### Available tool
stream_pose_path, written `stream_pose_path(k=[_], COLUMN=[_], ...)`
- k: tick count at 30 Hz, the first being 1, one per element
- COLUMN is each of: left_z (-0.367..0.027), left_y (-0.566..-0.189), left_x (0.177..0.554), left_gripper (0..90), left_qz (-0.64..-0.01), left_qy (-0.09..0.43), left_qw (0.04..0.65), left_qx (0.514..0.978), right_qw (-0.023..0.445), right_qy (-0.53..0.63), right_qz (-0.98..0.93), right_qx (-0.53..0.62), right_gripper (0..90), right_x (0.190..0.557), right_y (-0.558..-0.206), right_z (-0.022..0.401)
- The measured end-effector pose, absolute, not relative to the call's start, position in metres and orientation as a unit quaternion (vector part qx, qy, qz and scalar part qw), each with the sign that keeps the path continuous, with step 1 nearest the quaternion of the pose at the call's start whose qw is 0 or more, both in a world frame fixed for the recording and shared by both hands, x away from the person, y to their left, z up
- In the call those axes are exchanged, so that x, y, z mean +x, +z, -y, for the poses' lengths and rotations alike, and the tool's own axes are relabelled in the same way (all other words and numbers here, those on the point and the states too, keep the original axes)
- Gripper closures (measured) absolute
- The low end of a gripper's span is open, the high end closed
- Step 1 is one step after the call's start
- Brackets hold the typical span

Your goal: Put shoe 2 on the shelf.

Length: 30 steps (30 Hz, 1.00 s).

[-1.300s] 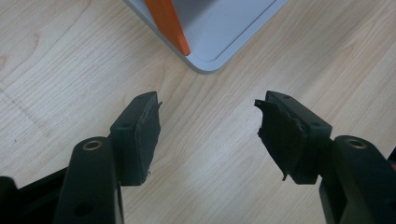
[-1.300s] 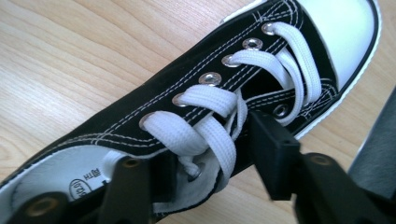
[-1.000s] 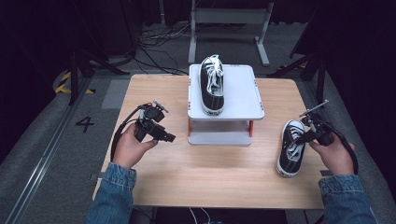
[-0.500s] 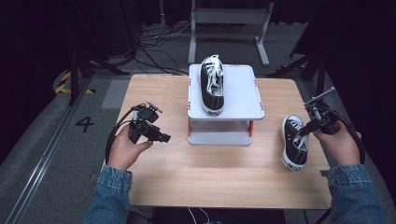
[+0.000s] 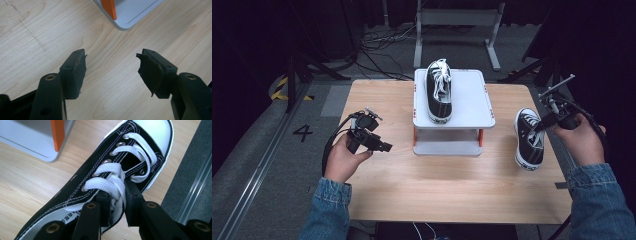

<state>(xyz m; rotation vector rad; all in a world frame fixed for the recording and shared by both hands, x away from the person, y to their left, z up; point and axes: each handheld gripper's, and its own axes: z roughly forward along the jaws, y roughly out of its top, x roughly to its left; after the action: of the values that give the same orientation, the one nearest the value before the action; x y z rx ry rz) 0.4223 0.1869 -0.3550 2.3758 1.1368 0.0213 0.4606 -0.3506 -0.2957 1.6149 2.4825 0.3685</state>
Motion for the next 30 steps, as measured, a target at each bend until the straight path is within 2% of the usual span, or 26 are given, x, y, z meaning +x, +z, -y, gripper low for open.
stream_pose_path(k=[15,20,30], left_z=[-0.191,-0.194,-0.207], left_y=[-0.359,-0.362,-0.363], left_x=[0.422,0.418,0.407], left_gripper=[35.2,32.8,31.3], left_qz=[-0.428,-0.435,-0.455], left_qy=[0.002,0.005,0.009], left_qw=[0.24,0.232,0.227], left_qx=[0.871,0.87,0.861], right_qw=[0.122,0.139,0.138], right_qy=[0.154,0.176,0.205], right_qz=[-0.83,-0.833,-0.843], right_qx=[0.521,0.505,0.478], right_gripper=[76.8,76.9,76.9], right_x=[0.468,0.471,0.488], right_y=[-0.233,-0.223,-0.206], right_z=[0.317,0.302,0.257])
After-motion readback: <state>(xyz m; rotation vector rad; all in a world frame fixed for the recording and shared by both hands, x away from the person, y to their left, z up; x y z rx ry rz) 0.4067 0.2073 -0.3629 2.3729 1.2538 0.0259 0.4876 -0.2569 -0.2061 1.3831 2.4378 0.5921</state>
